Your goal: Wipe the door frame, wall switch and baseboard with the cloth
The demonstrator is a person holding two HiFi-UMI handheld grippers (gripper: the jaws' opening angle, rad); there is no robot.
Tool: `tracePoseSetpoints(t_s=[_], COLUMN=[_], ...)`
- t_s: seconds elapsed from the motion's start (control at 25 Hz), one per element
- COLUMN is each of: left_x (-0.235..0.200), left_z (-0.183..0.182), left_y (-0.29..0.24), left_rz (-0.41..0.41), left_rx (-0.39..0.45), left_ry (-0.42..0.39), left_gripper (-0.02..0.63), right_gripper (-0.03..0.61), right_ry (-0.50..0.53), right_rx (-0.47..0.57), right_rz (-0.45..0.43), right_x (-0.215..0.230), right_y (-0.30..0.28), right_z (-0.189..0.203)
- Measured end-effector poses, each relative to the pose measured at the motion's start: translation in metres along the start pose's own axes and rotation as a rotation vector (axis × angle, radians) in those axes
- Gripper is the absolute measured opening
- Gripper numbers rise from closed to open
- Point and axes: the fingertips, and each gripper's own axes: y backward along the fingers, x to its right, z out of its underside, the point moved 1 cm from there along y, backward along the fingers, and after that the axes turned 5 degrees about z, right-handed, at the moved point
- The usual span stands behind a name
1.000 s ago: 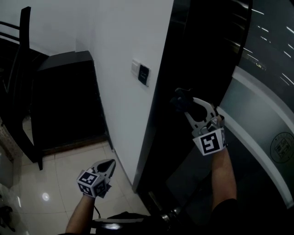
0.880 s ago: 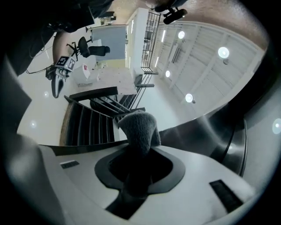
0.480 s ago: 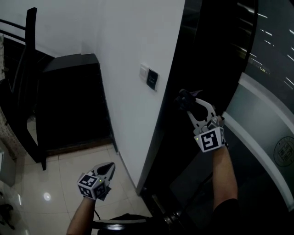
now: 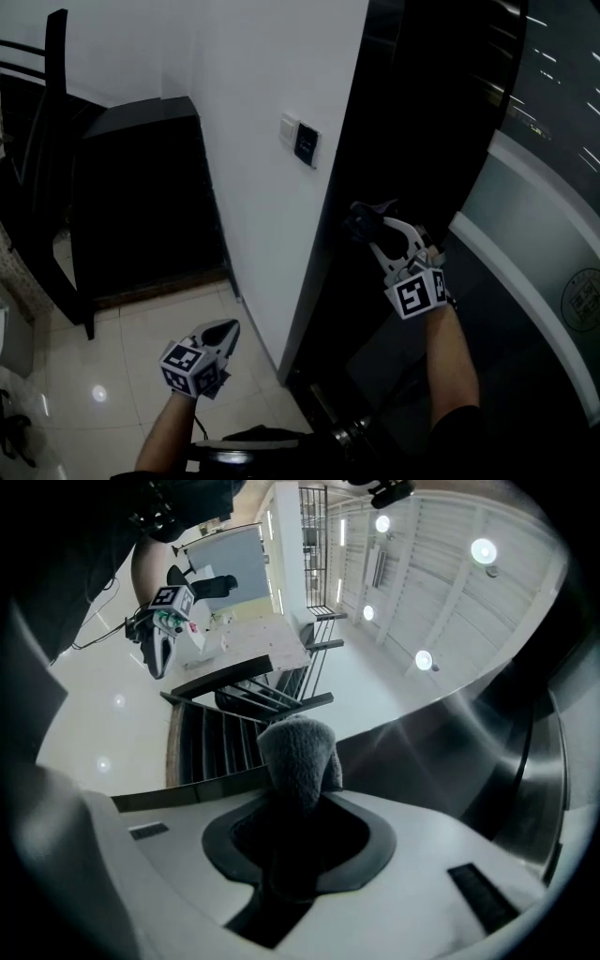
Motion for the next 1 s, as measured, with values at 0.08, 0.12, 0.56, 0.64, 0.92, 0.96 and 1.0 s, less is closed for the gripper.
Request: tracePoseSetpoints(t_s=[0.08,0.12,0.56,0.64,0.92,0.96,1.0], left_x=[0.001,0.002,0.008,0.007,0.007,0.007,0.007], left_z=[0.001,0.001,0.005,0.006,0.017,0.019,0.019], left_y=[0.0,0.0,0.002,0.003,0.007,0.007,0.007], left_rz=[0.003,0.003,0.0,-0.004,-0.015,-0.016,-0.017], left_rx=[-0.003,-0.005,-0.013,-0.016,-0.038,-0.041,-0.045], left_ry=[0.0,0.001,0.006,0.007,0.019,0.02,0.021], left_gripper=[-0.008,-0.008,-0.008,-0.008,-0.008,-0.008,-0.008], right_gripper=[0.089,0.089,0.089,0.09,0.091,0.089,0.09], right_ry=[-0.013,-0.02,-0.094,-0.104,-0.113,-0.124,-0.129], right_rx=[-0.012,-0.017,-0.061,-0.071,-0.119,-0.127,-0.135], right_rz=[-0.025,-0.036,-0.147,-0.169,-0.302,-0.321,-0.341], right_x=[-0.015,-0.022,-0.095,-0.108,-0.176,-0.185,-0.195], right_y=[0.002,0.003,0.013,0.015,0.023,0.025,0.026], right_z=[0.005,0.007,0.028,0.032,0.049,0.051,0.053])
